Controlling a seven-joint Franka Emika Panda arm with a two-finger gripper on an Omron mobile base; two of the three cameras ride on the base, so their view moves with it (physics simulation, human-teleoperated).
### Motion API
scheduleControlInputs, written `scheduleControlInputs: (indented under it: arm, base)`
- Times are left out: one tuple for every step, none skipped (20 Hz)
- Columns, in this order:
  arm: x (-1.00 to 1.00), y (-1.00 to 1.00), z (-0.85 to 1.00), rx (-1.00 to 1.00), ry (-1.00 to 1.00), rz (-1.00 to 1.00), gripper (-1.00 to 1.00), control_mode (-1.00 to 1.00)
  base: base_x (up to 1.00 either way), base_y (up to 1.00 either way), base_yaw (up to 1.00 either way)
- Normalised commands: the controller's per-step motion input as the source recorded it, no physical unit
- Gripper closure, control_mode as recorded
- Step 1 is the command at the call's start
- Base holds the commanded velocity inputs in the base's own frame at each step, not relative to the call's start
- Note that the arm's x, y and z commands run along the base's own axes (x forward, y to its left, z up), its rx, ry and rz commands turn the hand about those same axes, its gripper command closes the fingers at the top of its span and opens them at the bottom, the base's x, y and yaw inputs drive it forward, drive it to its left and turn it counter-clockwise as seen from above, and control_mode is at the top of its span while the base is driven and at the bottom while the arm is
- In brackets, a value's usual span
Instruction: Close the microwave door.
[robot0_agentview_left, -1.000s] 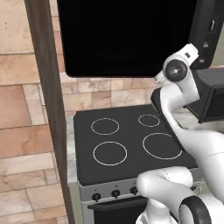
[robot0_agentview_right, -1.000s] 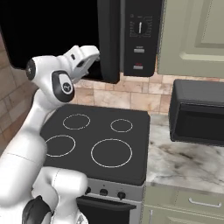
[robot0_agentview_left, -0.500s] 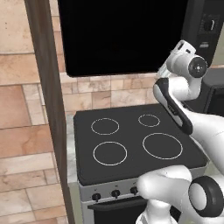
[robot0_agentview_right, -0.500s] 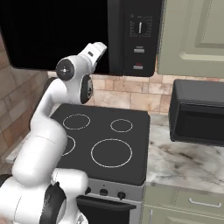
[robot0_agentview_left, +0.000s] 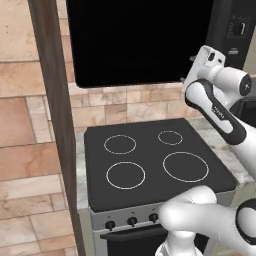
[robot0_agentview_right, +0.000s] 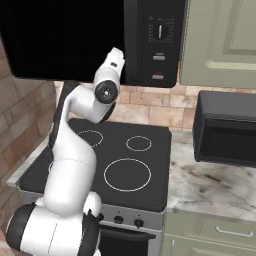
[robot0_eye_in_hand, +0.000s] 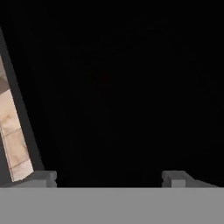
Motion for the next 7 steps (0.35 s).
scheduleControlInputs:
  arm:
    - [0.26,0.12,0.39,-0.11,-0.08,0.27,-1.0,-1.0]
    - [0.26,0.09,0.39,-0.11,-0.08,0.26,-1.0,-1.0]
    - [0.21,0.09,0.33,-0.11,-0.07,0.22,-1.0,-1.0]
    - [0.18,0.01,0.24,-0.1,-0.08,0.18,-1.0,-1.0]
    - [0.17,0.0,0.21,-0.09,-0.06,0.15,-1.0,-1.0]
    - [0.14,0.01,0.14,-0.1,-0.02,0.13,-1.0,-1.0]
    - [0.16,0.0,0.06,-0.11,0.0,0.09,-1.0,-1.0]
  base:
    - [0.0,0.0,0.0]
    - [0.0,0.0,0.0]
    - [0.0,0.0,0.0]
    - [0.0,0.0,0.0]
    - [0.0,0.0,0.0]
    - [0.0,0.0,0.0]
    - [0.0,0.0,0.0]
